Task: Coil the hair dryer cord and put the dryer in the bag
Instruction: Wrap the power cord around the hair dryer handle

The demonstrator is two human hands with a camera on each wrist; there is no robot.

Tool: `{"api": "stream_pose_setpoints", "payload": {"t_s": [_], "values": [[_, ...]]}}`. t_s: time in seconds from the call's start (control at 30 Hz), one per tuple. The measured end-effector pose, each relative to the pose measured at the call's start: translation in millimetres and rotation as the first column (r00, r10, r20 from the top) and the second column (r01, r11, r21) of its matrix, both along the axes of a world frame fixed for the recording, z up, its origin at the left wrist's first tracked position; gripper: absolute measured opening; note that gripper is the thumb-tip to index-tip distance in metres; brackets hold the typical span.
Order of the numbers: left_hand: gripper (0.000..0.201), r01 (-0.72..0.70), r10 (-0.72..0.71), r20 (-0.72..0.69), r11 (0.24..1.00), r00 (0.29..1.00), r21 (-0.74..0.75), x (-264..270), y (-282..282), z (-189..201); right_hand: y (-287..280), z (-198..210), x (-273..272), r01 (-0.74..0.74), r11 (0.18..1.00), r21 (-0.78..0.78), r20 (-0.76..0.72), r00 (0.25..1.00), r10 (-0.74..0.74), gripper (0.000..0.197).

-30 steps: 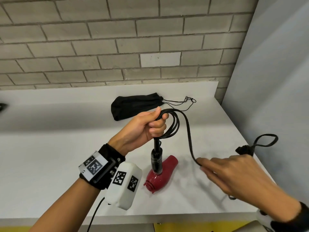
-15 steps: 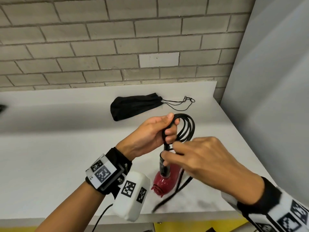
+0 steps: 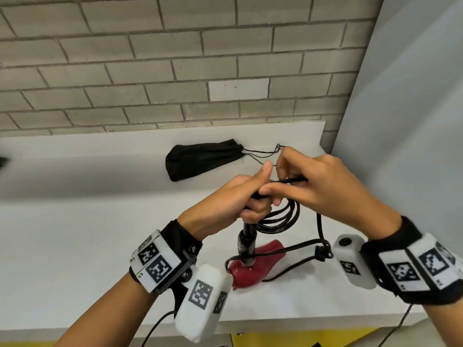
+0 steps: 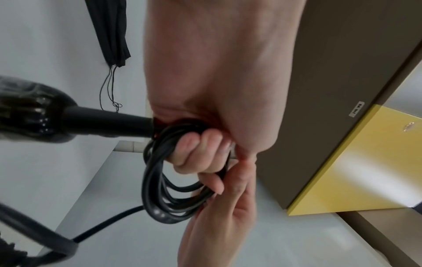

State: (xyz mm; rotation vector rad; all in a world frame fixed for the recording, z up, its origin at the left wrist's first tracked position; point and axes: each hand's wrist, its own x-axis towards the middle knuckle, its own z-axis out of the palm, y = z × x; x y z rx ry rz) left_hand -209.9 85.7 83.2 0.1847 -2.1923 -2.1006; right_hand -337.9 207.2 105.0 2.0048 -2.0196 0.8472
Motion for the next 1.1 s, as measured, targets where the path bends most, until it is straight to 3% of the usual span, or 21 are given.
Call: {"api": "stream_pose_setpoints", "payload": {"t_s": [0.1,0.23,0.4,0.57,0.63,0.7,0.77,0.87,0.97,1.1], "values": [[0.039,0.071,-0.071,-0.021,0.997,0.997,-0.027,0,-3,3,4,5,-17,-0.14,0.985,0.097,0.213,0.97,0.116,0.047],[0.028,0.079,-0.079,-0.024,0.997,0.997,-0.001,6,-14,8,18,10,-32,-0.17,0.966,0.197,0.14,0.98,0.143,0.05],[0.029,0.121,-0.121,0.009,0.982,0.993,-0.144,9,-16,14,25,10,-42,-0.147,0.935,0.323,0.043,0.989,0.14,0.056],[0.04,0.041,-0.041,0.005,0.992,0.999,-0.119,21,-32,20,38,-3,-88,-0.009,0.915,0.402,-0.026,0.999,0.021,0.077],[0.042,0.006,-0.006,-0.005,0.996,1.0,-0.093,26,-38,22,44,-10,-104,0.077,0.919,0.386,-0.066,0.996,-0.055,0.063],[0.042,-0.019,0.018,-0.016,0.997,1.0,-0.07,28,-42,24,54,-11,-117,0.175,0.911,0.374,-0.058,0.985,-0.165,0.033],[0.042,-0.019,0.019,-0.002,0.995,1.0,-0.093,28,-44,24,61,-9,-124,0.257,0.895,0.365,-0.058,0.966,-0.253,0.027],[0.044,0.007,-0.005,0.022,0.994,1.0,-0.107,25,-42,20,65,-2,-125,0.371,0.86,0.35,-0.108,0.928,-0.356,0.033],[0.048,0.048,-0.048,0.001,0.994,0.999,-0.1,28,-45,19,70,-5,-143,0.471,0.85,0.235,-0.153,0.882,-0.446,0.037],[0.034,-0.031,0.034,0.024,0.994,0.999,-0.108,43,-58,26,91,-18,-181,0.646,0.739,0.193,-0.2,0.763,-0.615,0.04]]}}
